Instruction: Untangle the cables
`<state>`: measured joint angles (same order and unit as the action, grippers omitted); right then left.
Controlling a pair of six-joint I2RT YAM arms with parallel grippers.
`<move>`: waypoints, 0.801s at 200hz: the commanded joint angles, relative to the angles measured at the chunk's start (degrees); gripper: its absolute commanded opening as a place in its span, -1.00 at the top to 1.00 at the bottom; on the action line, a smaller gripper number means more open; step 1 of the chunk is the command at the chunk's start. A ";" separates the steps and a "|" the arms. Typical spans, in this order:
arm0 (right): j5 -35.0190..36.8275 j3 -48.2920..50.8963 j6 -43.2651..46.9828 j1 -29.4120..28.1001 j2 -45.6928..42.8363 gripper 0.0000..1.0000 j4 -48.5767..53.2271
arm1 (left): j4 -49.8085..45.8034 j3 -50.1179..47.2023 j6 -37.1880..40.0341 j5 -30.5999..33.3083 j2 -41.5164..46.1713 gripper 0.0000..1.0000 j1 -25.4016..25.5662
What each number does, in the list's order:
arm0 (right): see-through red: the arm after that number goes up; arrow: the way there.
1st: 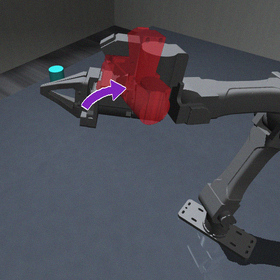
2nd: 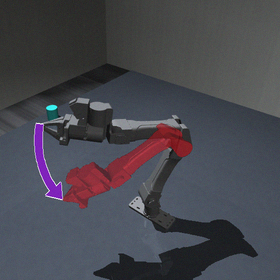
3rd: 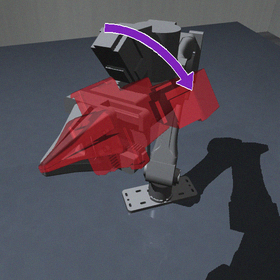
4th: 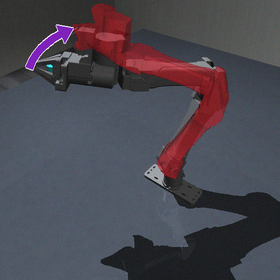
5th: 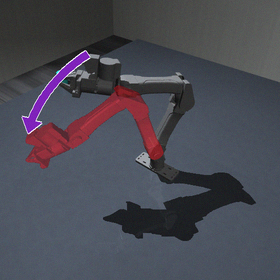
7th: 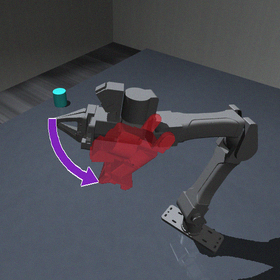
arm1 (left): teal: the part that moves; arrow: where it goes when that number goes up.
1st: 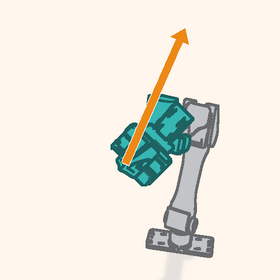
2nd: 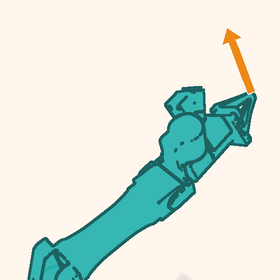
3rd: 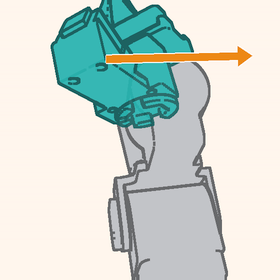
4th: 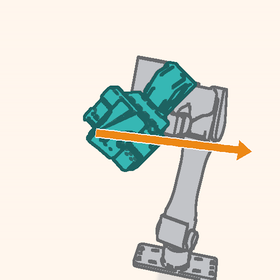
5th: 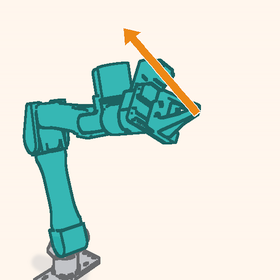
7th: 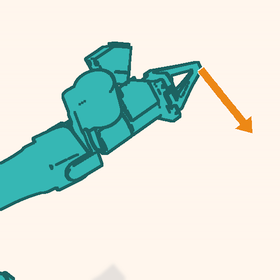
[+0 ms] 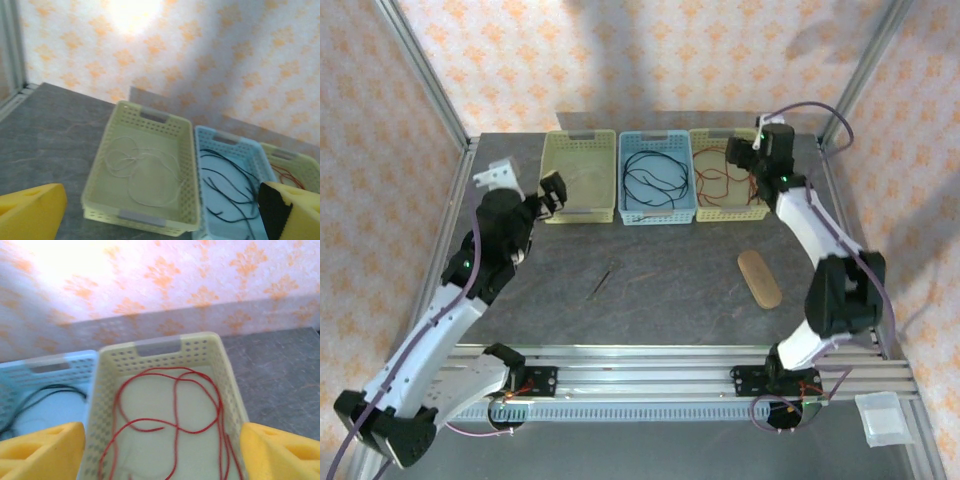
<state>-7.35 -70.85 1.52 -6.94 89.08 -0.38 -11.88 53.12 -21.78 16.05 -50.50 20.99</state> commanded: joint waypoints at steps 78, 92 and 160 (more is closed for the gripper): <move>17.24 43.83 -6.53 3.54 -29.02 -1.00 -31.35 | 69.21 -54.73 22.05 8.66 21.22 -0.99 -8.54; 16.08 48.01 -7.43 5.90 -30.16 -1.00 -34.19 | 75.55 -58.70 22.34 7.36 19.66 -0.99 -10.56; 15.13 61.26 -3.41 8.43 -27.85 -1.00 -50.13 | 64.08 -52.00 17.91 12.49 1.61 -0.99 -12.31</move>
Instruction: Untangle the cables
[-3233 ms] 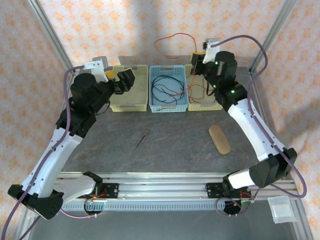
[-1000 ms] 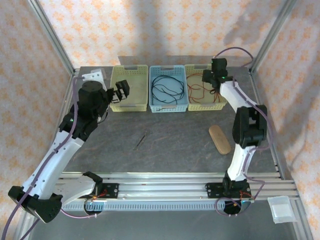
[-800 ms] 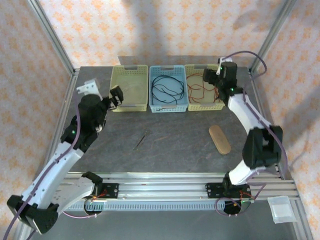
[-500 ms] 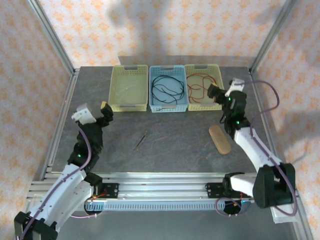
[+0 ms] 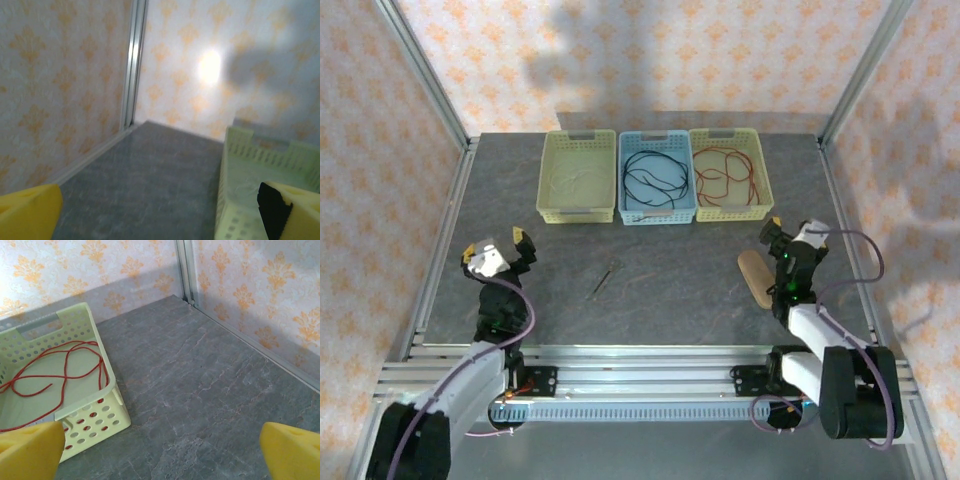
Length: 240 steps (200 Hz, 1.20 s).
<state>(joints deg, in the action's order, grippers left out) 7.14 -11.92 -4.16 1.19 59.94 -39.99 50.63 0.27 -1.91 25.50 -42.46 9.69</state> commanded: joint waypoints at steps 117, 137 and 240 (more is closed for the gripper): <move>-7.65 1.04 3.41 -0.66 19.32 -0.99 -28.15 | 15.59 10.91 -0.37 -10.08 -34.12 -0.99 -8.43; -7.14 2.25 3.20 -0.75 23.96 -1.00 -34.33 | 27.42 7.48 -2.12 -14.92 -38.61 -0.99 -9.80; -4.72 -1.21 5.49 -3.30 26.85 -0.99 -30.50 | 26.97 10.62 -2.08 -11.96 -45.12 -0.99 -8.96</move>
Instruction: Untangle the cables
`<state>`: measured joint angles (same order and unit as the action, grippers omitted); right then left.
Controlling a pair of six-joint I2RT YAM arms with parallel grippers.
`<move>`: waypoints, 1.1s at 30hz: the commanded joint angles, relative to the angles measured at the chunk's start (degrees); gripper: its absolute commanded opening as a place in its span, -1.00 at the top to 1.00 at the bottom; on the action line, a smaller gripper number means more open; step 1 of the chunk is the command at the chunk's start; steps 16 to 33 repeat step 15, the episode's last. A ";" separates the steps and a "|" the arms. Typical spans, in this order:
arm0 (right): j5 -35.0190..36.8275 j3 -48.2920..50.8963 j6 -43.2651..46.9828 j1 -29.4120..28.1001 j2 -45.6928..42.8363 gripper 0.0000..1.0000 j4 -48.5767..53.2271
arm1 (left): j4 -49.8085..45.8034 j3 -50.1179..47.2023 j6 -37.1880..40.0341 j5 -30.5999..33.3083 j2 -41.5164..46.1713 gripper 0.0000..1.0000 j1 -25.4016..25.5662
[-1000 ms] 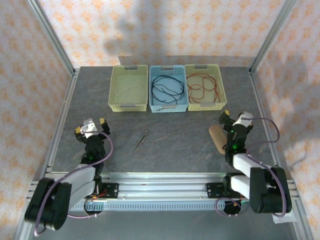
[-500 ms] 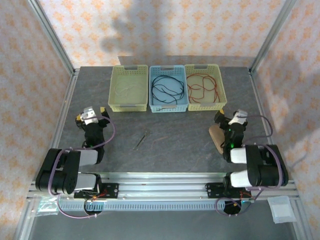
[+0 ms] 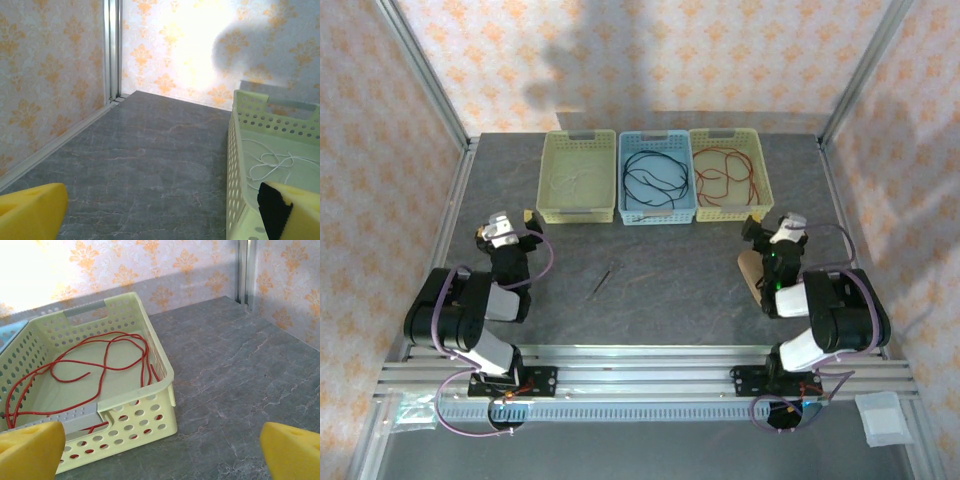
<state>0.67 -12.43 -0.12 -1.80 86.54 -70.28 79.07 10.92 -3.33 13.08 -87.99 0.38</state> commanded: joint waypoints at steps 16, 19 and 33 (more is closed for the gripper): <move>1.44 -0.76 1.61 -0.31 0.28 -0.99 -0.09 | -2.21 0.94 2.18 -5.41 -0.25 -0.99 0.58; 1.44 -0.76 1.61 -0.31 0.28 -0.99 -0.09 | -2.21 0.94 2.18 -5.41 -0.25 -0.99 0.58; 1.44 -0.76 1.61 -0.31 0.28 -0.99 -0.09 | -2.21 0.94 2.18 -5.41 -0.25 -0.99 0.58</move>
